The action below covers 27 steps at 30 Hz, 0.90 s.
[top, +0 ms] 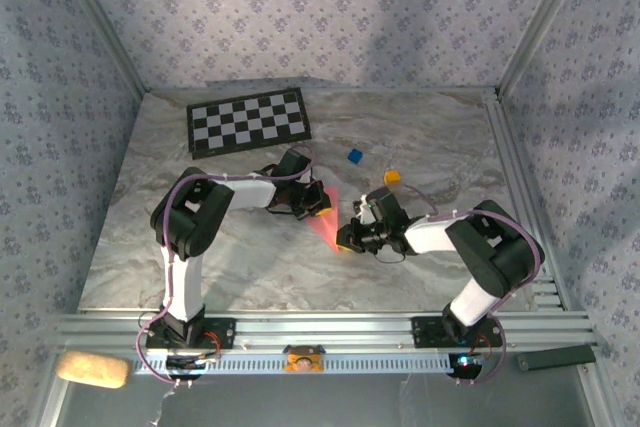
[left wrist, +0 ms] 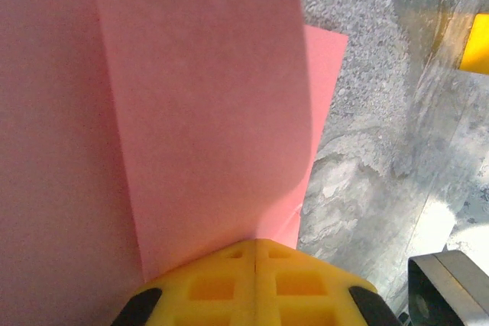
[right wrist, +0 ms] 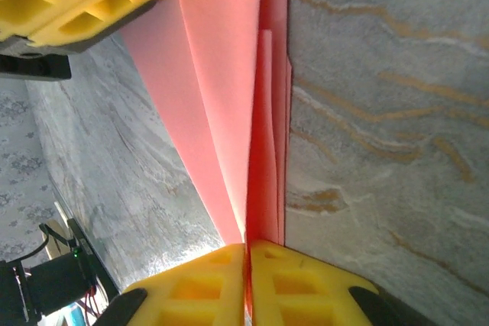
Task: Fold a paper plane with a square sheet of paper (pick it up from the middle)
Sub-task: Fourth fold the wing at the center of the table.
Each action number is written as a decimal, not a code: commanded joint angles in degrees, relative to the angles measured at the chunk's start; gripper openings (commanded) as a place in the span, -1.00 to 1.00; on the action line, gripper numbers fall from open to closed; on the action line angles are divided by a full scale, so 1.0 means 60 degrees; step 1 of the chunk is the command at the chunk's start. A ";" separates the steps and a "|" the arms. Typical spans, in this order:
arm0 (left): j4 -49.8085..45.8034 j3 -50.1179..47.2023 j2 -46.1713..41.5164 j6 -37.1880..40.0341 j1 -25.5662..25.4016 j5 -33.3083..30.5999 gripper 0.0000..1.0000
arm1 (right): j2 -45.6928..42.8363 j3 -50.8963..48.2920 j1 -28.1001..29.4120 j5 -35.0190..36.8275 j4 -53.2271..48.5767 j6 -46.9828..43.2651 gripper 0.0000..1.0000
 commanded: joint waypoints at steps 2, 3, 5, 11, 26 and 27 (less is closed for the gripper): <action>-0.0332 -0.0158 0.0083 0.0070 -0.0035 -0.0269 -1.00 | -0.0124 -0.0186 0.0248 0.0082 -0.1720 -0.0338 -0.75; -0.0325 -0.0159 0.0087 0.0070 -0.0027 -0.0269 -1.00 | -0.0164 -0.0152 0.0258 0.0126 -0.1827 -0.0362 -0.73; -0.0328 -0.0176 0.0071 0.0057 -0.0032 -0.0295 -1.00 | -0.0269 -0.0112 0.0284 0.0188 -0.1990 -0.0431 -0.73; -0.0284 -0.0189 0.0072 0.0026 -0.0025 -0.0270 -1.00 | -0.0243 -0.0047 0.0314 0.0412 -0.2387 -0.0500 -0.85; -0.0253 -0.0243 0.0028 0.0040 -0.0027 -0.0284 -1.00 | -0.0862 0.0292 0.0440 0.0821 -0.3457 -0.0772 -0.69; -0.0251 -0.0266 0.0015 0.0039 -0.0025 -0.0280 -1.00 | -0.1053 0.0306 0.0435 0.0920 -0.3414 -0.0724 -0.68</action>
